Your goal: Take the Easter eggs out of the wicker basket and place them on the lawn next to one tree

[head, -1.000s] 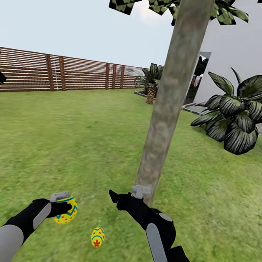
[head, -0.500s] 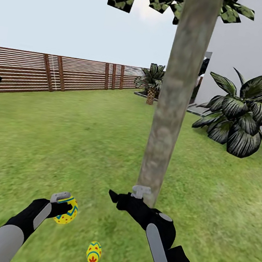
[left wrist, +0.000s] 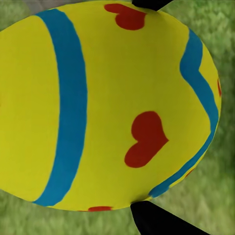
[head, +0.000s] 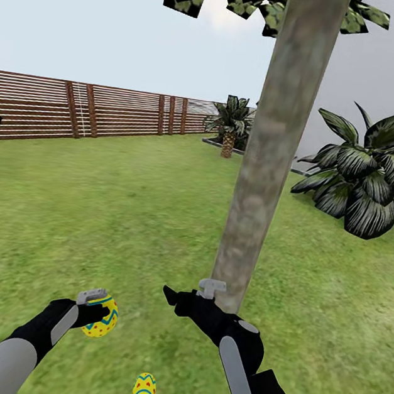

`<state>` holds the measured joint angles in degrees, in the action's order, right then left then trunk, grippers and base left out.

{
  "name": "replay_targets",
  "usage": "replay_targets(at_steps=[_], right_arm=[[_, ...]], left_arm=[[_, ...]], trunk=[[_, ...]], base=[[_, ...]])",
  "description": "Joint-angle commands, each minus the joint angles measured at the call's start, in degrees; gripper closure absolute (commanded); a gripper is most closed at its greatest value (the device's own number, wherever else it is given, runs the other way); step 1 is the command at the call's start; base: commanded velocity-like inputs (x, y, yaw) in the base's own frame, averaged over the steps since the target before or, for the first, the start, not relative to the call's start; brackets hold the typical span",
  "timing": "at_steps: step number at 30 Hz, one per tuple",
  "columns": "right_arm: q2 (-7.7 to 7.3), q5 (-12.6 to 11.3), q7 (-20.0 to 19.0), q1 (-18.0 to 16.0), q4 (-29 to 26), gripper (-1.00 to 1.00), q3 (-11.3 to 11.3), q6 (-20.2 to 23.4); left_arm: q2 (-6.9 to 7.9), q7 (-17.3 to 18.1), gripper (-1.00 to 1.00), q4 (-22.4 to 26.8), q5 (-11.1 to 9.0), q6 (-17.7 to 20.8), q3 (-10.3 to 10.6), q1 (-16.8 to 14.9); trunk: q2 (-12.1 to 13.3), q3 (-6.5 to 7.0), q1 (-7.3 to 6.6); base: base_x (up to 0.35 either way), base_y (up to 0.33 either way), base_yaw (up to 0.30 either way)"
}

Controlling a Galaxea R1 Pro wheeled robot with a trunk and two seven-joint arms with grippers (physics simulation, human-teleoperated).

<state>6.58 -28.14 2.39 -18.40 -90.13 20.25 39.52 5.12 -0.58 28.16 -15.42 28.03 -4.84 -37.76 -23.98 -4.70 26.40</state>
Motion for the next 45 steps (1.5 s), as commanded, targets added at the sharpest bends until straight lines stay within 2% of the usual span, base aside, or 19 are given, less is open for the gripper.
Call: replay_targets(at_steps=[1, 13, 15, 18, 27, 45], right_arm=[[0.01, -0.33, 0.25, -0.06, -0.05, -1.0, 0.02, 0.23], [0.07, -0.33, 0.25, -0.06, -0.13, -1.0, 0.24, 0.22], [0.08, -0.33, 0.25, -0.04, -0.13, -1.0, 0.29, 0.21], [0.1, -0.33, 0.25, -0.05, -0.13, -1.0, 0.32, 0.19], [0.18, -0.78, 0.4, -0.06, -0.13, -1.0, -0.7, 0.17], [0.97, -0.95, 0.6, -0.06, 0.54, -1.0, -0.83, 0.02]], left_arm=[[-0.02, -0.06, 1.0, 0.12, -0.4, 0.36, -0.17, -0.03], [0.15, -0.12, 1.0, 0.07, -0.57, 1.03, -0.26, -0.03], [0.15, -0.1, 1.0, 0.06, -0.57, 2.09, -0.26, -0.03], [0.15, -0.04, 1.0, 0.51, -0.57, 6.38, -0.28, -0.03], [0.16, 0.04, 1.0, 0.65, -0.57, 9.97, -0.43, -0.06], [0.01, 0.06, 1.0, 0.73, -0.57, 11.43, -0.44, -0.09]], trunk=[[-0.55, -0.32, 0.26], [-5.36, -2.47, 2.9], [-6.16, -2.83, 3.34], [-7.37, -3.37, 3.99], [-10.98, -4.98, 5.97], [-18.19, -8.21, 9.92]], base=[[0.0, 0.0, 0.0], [0.0, 0.0, 0.0], [0.0, 0.0, 0.0], [0.0, 0.0, 0.0], [0.0, 0.0, 0.0], [0.0, 0.0, 0.0]])
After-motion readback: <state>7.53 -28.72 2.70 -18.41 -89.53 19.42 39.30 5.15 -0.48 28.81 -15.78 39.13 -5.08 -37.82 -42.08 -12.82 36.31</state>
